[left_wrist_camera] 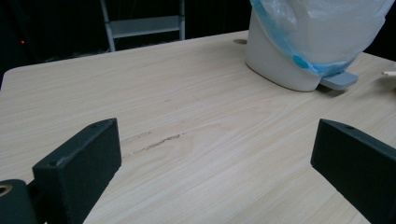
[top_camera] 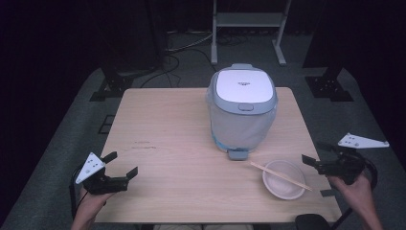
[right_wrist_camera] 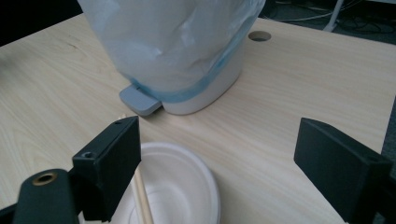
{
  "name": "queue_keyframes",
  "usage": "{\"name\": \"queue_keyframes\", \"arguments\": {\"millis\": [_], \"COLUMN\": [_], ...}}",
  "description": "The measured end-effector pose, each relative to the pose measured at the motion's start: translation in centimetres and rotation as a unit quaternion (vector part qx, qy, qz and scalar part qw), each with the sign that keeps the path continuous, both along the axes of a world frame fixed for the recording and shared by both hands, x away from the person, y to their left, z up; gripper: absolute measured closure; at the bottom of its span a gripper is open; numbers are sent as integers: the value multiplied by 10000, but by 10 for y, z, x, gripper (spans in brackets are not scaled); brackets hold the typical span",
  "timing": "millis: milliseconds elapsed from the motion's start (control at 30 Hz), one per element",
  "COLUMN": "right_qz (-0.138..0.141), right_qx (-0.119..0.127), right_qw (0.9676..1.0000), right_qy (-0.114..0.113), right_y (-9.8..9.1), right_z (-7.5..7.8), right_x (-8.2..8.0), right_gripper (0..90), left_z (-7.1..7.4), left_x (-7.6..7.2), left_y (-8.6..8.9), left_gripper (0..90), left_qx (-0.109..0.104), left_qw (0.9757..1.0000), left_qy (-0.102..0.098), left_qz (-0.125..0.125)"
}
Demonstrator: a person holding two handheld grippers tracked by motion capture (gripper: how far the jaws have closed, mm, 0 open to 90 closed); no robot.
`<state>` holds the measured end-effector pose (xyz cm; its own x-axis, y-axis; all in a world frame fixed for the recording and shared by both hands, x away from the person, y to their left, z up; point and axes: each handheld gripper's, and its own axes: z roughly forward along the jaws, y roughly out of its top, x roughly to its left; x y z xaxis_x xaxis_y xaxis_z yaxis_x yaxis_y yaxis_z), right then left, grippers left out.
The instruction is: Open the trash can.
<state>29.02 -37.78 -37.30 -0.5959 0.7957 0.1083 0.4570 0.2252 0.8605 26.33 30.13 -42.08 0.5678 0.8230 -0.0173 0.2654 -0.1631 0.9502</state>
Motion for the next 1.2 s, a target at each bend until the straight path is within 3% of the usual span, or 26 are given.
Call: {"name": "queue_keyframes", "arguments": {"millis": [167, 300, 533, 567, 600, 633, 733, 900, 933, 1200], "right_qz": [71, 91, -110, -110, -195, -195, -302, -434, -492, -758], "right_qx": [-147, -260, -483, -483, -595, -595, -685, -655, -643, -528], "right_qw": [9999, 9996, 9987, 9987, 9980, 9980, 9972, 9968, 9967, 9957], "right_qy": [-56, -66, -76, -76, -65, -65, -76, -112, -42, 116], "right_y": [6, 12, 25, 25, 29, 29, 36, 41, 44, 61], "right_z": [12, 27, 43, 43, 46, 46, 48, 50, 50, 43], "right_x": [13, 34, 75, 75, 90, 90, 112, 134, 145, 181], "right_gripper": [136, 136, 140, 140, 140, 140, 140, 140, 140, 141], "left_z": [0, 3, 3, 3, 2, 2, 1, 1, 1, -1], "left_x": [2, 4, 6, 6, 6, 6, 8, 9, 9, 10], "left_y": [0, -2, -4, -4, -4, -4, -4, -5, -5, -8], "left_gripper": [8, 8, 8, 8, 8, 8, 8, 8, 8, 8], "left_qx": [-14, -21, -79, -79, -72, -72, -97, -121, -133, -119], "left_qw": [10000, 10000, 9998, 9998, 9998, 9998, 9998, 9997, 9996, 9995], "left_qy": [-6, -63, -111, -111, -114, -114, -104, -117, -123, -114], "left_qz": [-22, -57, -121, -121, -142, -142, -165, -186, -198, -270]}}
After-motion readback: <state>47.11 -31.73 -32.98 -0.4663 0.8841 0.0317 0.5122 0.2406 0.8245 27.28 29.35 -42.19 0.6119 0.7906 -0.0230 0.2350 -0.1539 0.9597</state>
